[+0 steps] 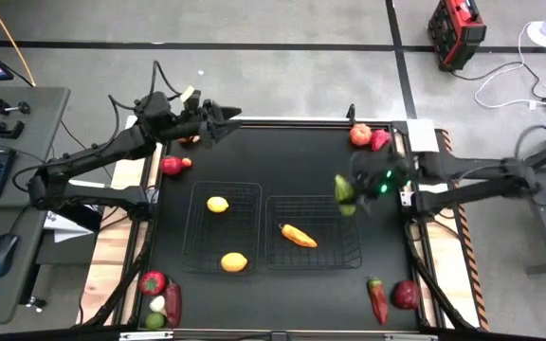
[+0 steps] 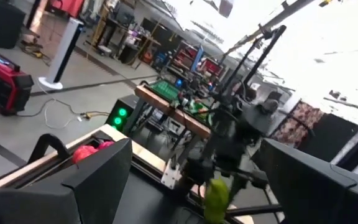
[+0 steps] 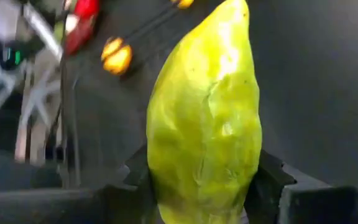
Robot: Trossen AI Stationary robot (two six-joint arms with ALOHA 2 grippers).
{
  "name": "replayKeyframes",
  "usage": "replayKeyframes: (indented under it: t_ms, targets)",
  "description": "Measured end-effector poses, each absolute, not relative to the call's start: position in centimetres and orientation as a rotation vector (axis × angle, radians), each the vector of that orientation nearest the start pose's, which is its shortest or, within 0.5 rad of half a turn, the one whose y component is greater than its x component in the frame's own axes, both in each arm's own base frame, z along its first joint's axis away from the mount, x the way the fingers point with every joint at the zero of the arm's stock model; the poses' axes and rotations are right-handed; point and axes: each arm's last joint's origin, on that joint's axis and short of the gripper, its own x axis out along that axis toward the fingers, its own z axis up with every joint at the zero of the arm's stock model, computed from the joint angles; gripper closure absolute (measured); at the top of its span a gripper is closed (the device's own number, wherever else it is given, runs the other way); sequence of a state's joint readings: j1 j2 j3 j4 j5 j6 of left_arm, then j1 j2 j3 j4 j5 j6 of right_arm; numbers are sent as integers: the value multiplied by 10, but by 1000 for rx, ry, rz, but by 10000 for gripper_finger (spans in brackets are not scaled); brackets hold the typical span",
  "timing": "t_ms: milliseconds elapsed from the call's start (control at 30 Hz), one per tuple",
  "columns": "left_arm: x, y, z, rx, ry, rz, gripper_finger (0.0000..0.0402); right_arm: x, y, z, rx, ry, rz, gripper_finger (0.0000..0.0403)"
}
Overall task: Sort produce into baskets
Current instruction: Put the green cucumber into the right wire basket, then put the orange tangerine into the left wire basket
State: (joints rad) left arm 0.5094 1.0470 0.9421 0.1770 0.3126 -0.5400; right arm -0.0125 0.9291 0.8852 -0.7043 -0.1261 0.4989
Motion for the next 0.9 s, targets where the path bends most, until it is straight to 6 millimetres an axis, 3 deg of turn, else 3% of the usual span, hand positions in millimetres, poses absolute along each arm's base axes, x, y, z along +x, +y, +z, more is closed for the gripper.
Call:
replayKeyframes:
  t_ms: [133, 300, 433, 567, 667, 767, 900]
  targets:
    - [207, 107, 373, -508, -112, 160, 57, 198, 25, 289, 458, 844, -46, 177]
    - [204, 110, 372, -515, -99, 129, 57, 218, 36, 287, 372, 947, -43, 94]
    - [205, 109, 370, -530, -67, 93, 57, 232, 37, 299, 320, 997, 3, 63]
    - [207, 105, 362, -594, 10, 100, 57, 237, 28, 324, 262, 947, -38, 59]
    - [215, 95, 344, -677, 166, 164, 57, 237, 15, 340, 243, 887, -148, 58]
    - [215, 86, 318, -751, 445, 324, 57, 235, 2, 347, 249, 869, -237, 58]
    - [195, 79, 299, -727, 881, 662, 57, 233, -14, 347, 270, 872, -303, 57]
